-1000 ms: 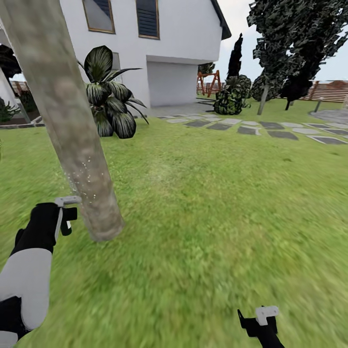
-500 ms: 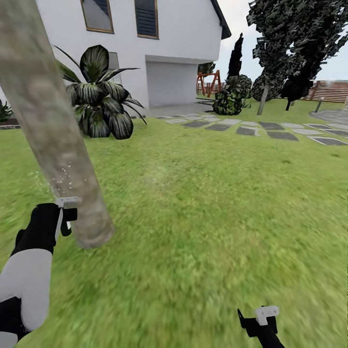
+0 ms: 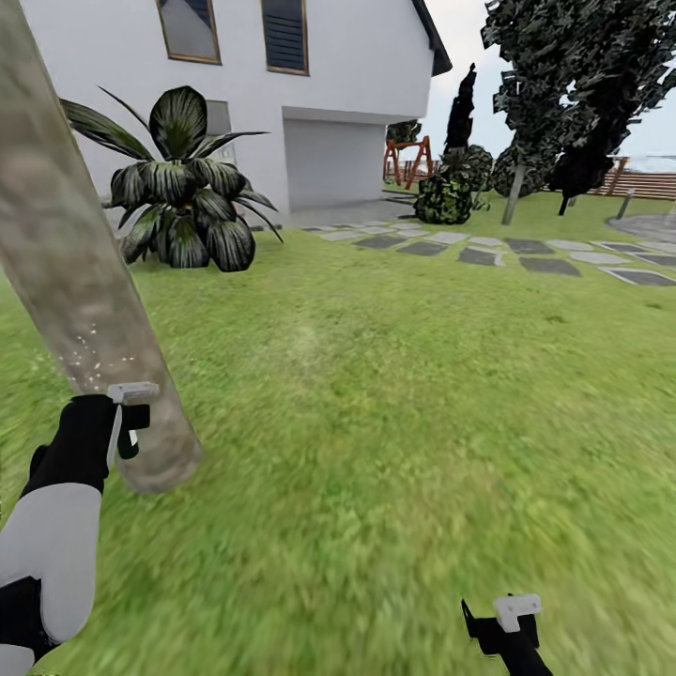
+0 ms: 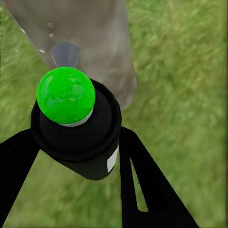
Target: In the garden, pick up the pesticide atomizer on the floor and spray pesticide onto both trees until each tree trunk is fully covered.
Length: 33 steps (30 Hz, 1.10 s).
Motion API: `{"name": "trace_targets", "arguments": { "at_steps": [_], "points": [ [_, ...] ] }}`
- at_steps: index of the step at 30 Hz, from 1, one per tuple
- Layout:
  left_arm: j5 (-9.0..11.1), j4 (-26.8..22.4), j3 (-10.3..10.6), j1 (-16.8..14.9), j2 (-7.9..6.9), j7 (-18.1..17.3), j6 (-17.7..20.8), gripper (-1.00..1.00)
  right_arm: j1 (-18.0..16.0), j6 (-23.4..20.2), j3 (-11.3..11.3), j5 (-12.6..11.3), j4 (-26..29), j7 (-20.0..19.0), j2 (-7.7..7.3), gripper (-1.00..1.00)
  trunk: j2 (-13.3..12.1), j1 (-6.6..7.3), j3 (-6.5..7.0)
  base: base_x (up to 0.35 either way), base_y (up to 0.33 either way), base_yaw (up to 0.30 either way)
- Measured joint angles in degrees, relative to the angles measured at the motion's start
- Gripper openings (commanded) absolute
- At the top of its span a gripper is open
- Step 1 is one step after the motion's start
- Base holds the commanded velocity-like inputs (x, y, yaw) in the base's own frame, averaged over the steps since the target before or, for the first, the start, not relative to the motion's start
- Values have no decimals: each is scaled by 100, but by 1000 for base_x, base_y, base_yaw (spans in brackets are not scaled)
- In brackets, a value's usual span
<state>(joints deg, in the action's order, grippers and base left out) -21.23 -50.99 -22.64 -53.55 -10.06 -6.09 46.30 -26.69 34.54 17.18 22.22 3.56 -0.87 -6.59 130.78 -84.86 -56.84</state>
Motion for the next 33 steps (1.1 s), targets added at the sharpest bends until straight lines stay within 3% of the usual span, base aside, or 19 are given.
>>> {"name": "trace_targets", "arguments": {
  "at_steps": [9, 15, 20, 23, 26, 28, 30, 33],
  "points": [
    [25, 7, -6, 0, 12, 1, 1, -100, 0, 0, 0, 0, 0, 0, 0, 100, 0, 0, 0, 143, -244, 273],
    [9, 18, -24, 6, 106, 2, -7, -100, 0, 0, 0, 0, 0, 0, 0, 100, 0, 0, 0, 145, -244, 199],
    [-16, 26, -87, 39, -104, 11, -13, -100, 1, 0, 0, 0, 1, 0, 0, 100, 0, 0, 0, 148, -244, 15],
    [38, 130, -62, 54, -52, 8, -23, -100, 1, 0, 0, 0, 1, 0, 0, 100, 0, 0, 0, 150, -244, 3],
    [34, 241, -44, 61, 128, 6, -25, -100, 0, 0, 0, 0, 0, 0, 0, 100, 0, 0, 0, 168, -244, 136],
    [7, 248, -54, 61, 139, 7, -29, -100, 0, 0, 0, 0, 0, 0, 0, 100, 0, 0, 0, 188, -234, 240],
    [-47, 255, -85, 67, 46, -1, -29, -100, 0, 0, 0, 0, 0, 0, 0, 100, 0, 1, 0, 220, -213, 269],
    [-56, 266, -95, 78, -272, 7, -23, -100, 0, 0, 0, 0, 0, 0, 0, 100, 0, 1, 0, 233, -201, 276]
  ]
}}
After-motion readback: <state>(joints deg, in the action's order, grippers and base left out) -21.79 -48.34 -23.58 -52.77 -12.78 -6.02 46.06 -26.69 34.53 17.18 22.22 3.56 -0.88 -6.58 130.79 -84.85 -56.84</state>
